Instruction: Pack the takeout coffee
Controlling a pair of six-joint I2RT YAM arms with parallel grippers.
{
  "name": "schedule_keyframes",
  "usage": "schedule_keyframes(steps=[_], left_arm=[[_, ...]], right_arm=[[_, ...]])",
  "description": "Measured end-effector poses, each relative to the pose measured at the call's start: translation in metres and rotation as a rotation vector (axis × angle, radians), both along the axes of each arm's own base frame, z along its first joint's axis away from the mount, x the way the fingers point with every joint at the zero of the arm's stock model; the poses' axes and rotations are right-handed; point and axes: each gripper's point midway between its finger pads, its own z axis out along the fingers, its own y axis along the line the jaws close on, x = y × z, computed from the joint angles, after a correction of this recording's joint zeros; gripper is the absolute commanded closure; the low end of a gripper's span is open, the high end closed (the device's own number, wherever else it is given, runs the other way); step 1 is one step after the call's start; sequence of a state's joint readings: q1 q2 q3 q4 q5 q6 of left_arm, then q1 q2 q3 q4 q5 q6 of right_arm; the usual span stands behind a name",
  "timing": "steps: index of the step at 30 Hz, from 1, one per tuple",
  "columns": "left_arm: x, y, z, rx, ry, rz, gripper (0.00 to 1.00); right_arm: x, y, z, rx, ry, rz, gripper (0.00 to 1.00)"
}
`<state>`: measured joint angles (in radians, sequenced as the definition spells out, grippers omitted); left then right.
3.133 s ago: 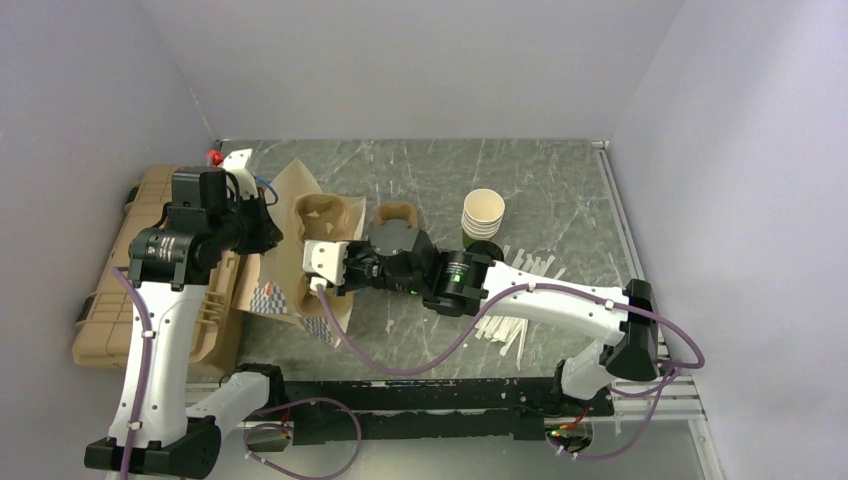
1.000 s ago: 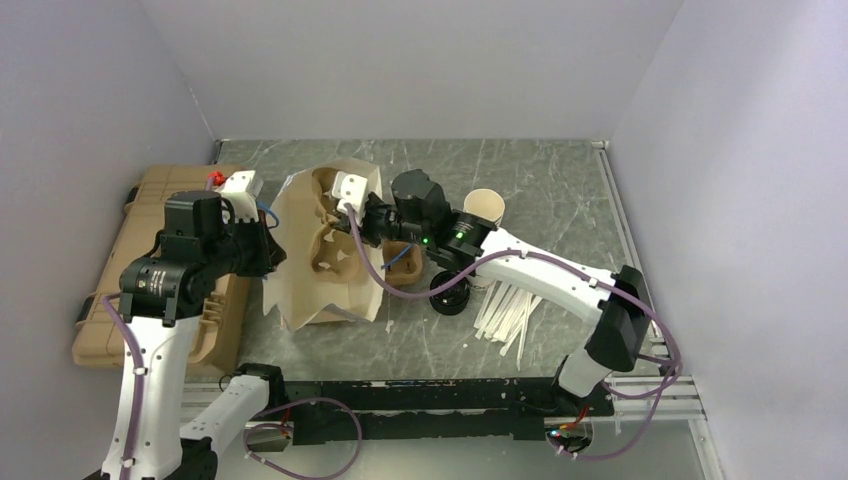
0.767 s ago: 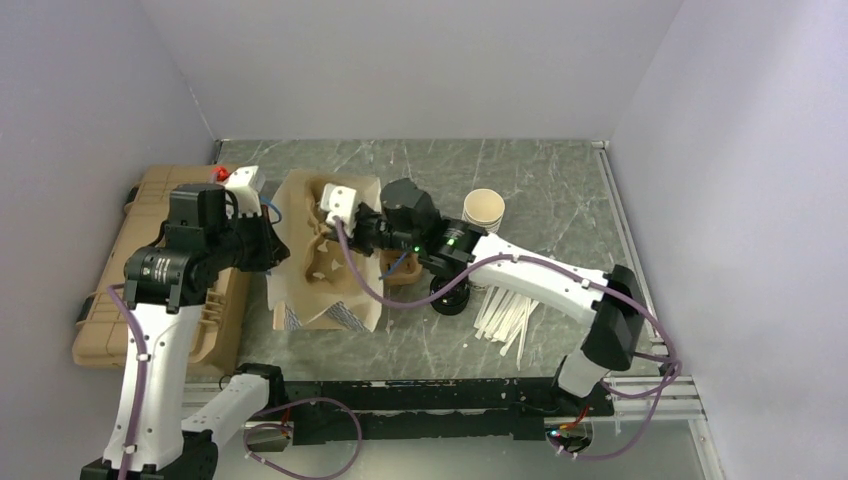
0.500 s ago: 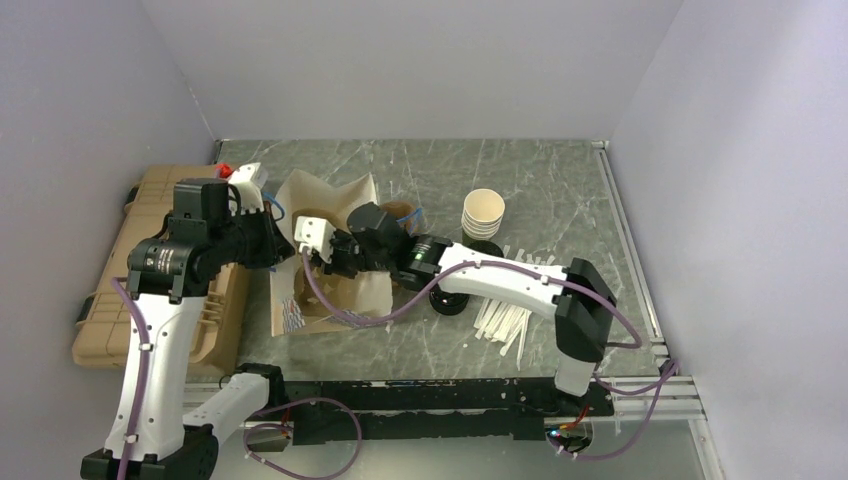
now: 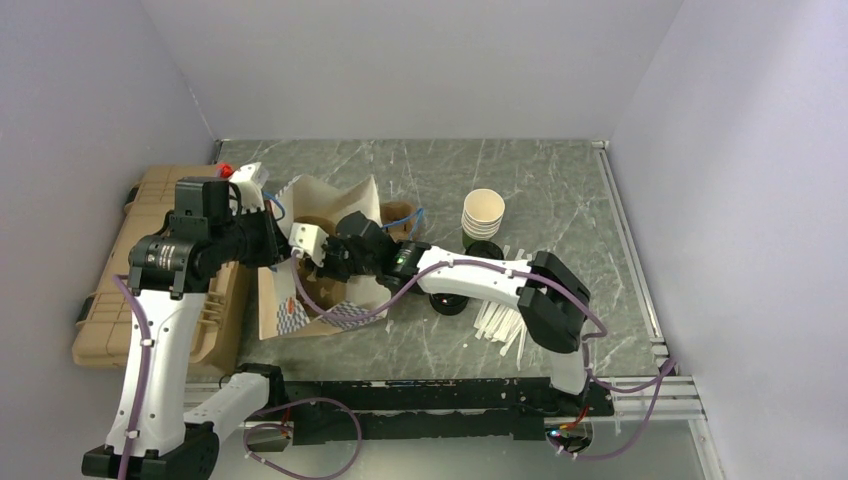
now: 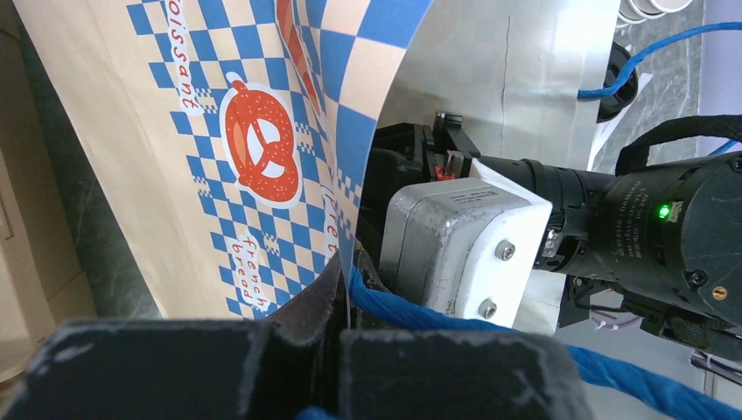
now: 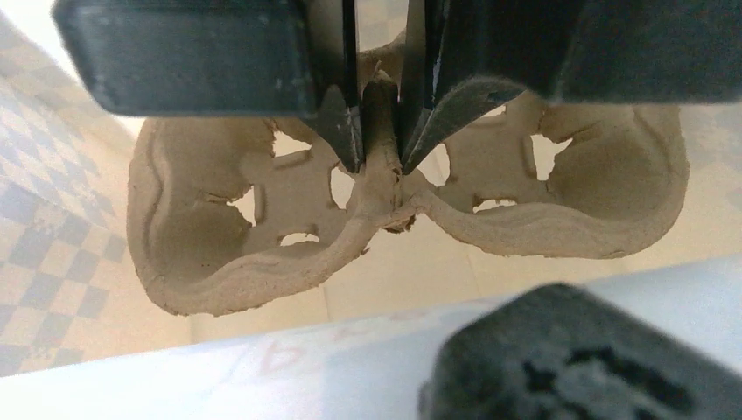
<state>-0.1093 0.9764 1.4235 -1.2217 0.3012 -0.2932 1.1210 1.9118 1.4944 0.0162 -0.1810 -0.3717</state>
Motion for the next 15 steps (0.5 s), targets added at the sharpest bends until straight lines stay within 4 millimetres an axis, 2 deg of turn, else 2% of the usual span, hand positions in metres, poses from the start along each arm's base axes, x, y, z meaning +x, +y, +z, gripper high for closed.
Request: schedule_keyframes(steps=[4,10,15], left_arm=[[0.002,0.003,-0.001,0.012,-0.001,0.014,1.00],[0.003,0.006,-0.001,0.023,-0.003,0.027,1.00],[0.002,0.006,-0.001,0.021,0.000,0.024,1.00]], right_arm=[[0.003,0.006,-0.001,0.023,-0.003,-0.003,0.68],[0.004,0.012,0.000,0.052,0.008,-0.005,0.42],[0.005,0.014,0.003,0.067,0.013,-0.010,0.27]])
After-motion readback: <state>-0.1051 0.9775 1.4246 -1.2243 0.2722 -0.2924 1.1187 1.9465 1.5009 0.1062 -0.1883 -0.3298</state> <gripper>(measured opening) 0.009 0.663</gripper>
